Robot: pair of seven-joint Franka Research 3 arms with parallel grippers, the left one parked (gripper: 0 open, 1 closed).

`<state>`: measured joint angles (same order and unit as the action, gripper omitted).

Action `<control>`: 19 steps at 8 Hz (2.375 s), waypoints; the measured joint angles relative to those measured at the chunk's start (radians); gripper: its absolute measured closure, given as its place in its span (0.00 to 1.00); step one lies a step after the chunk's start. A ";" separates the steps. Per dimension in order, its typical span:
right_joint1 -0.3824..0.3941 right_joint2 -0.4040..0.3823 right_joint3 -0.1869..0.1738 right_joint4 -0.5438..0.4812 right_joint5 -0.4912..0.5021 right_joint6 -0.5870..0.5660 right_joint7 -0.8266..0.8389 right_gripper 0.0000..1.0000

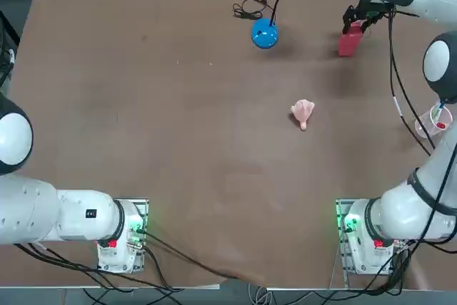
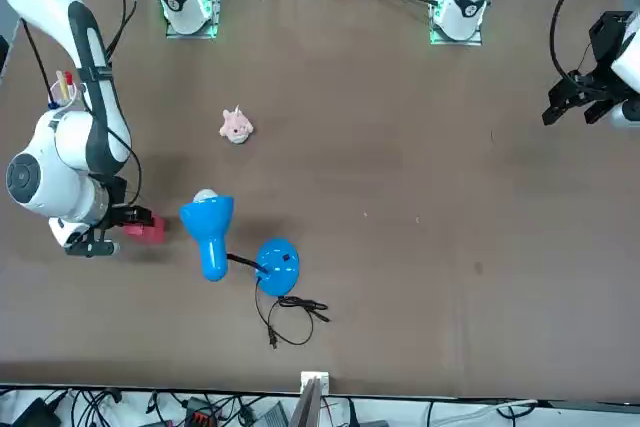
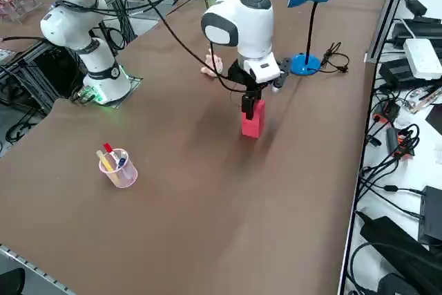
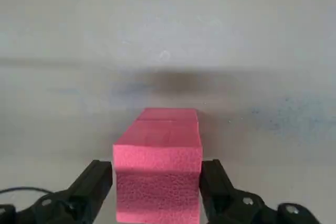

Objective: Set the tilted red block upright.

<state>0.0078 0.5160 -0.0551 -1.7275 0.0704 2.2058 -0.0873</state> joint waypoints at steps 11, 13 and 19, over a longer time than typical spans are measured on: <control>0.000 -0.159 -0.002 0.059 0.000 -0.097 -0.039 0.00; 0.001 -0.207 0.001 0.108 -0.004 -0.217 -0.040 0.00; -0.001 -0.447 -0.004 0.075 -0.047 -0.398 -0.033 0.00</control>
<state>0.0068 0.0687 -0.0593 -1.6524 0.0232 1.8076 -0.1198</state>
